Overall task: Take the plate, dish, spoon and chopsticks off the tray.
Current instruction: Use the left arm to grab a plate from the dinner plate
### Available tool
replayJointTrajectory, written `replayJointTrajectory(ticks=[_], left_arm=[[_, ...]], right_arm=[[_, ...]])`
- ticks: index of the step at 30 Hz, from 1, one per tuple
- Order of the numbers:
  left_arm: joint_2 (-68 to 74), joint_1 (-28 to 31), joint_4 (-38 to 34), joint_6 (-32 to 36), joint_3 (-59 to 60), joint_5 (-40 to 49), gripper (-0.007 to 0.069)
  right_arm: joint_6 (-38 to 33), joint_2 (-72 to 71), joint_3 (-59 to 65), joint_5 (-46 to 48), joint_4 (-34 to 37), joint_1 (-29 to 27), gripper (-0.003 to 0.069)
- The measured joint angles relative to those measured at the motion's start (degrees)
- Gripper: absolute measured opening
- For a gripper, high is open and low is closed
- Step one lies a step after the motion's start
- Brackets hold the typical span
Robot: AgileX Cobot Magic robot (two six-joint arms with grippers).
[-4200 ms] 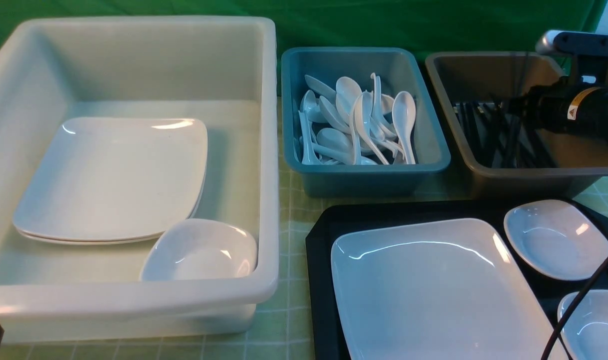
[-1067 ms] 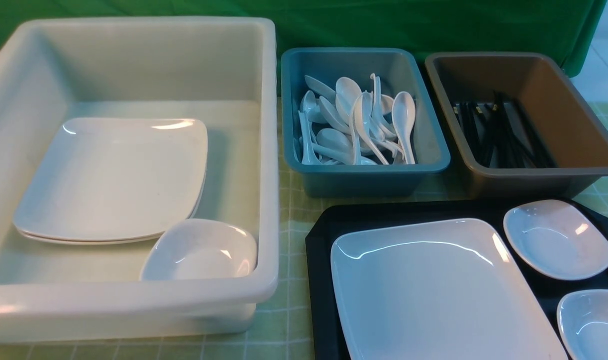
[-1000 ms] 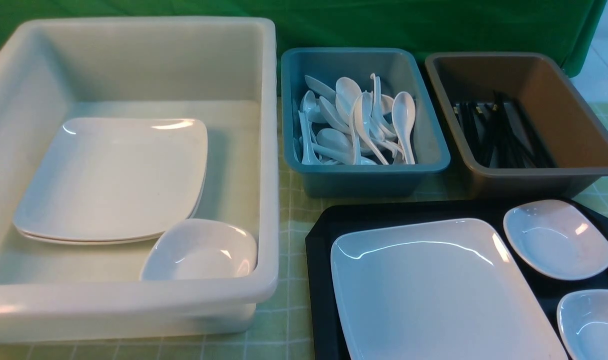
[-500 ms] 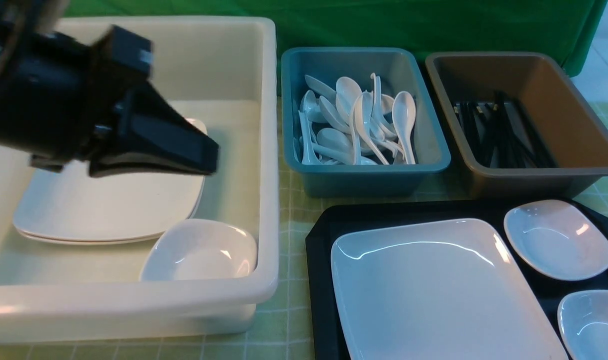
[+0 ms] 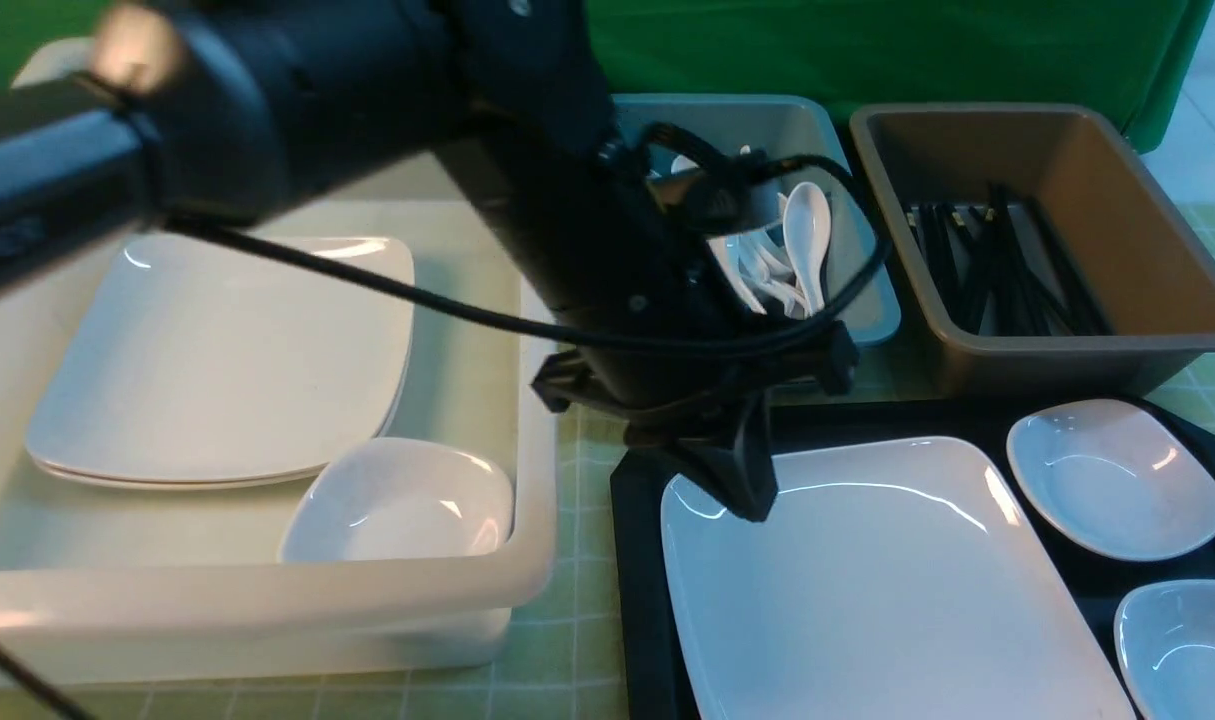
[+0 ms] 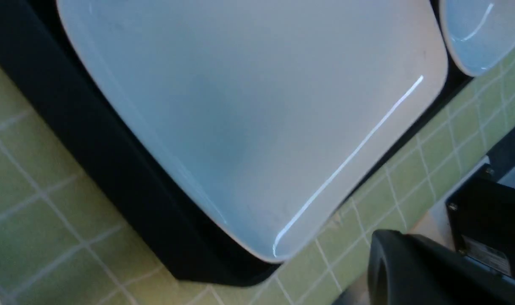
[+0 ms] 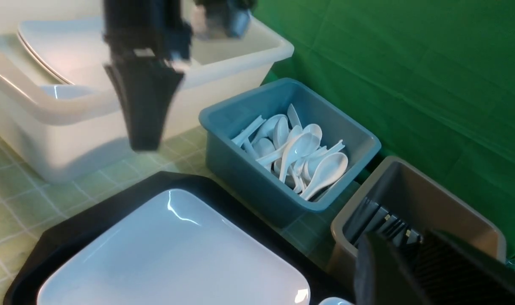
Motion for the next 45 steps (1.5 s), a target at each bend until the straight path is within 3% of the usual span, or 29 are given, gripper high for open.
replayJointTrajectory(ticks=[6, 12, 17, 24, 45], left_arm=[[9.16, -1.93, 9.99, 0.83, -10.46, -0.06, 0.0101], [13.3, -2.26, 12.78, 8.24, -15.1, -0.18, 0.0251], [15.57, -2.26, 15.82, 12.23, -15.36, -0.18, 0.0328], [19.29, -2.26, 19.39, 18.21, -15.4, -2.18, 0.0337], [24.0, -2.26, 24.22, 24.97, -15.4, -11.38, 0.0337]], right_arm=[[0.0, 0.0, 0.0, 0.0, 0.06, 0.0, 0.0149], [-0.05, 0.0, 0.0, 0.0, 0.06, 0.0, 0.0158], [-0.05, 0.0, 0.0, 0.0, 0.06, 0.0, 0.0163], [-0.05, 0.0, 0.0, 0.0, 0.06, 0.0, 0.0174], [1.24, 0.0, 0.0, 0.0, 0.11, 0.0, 0.0176]])
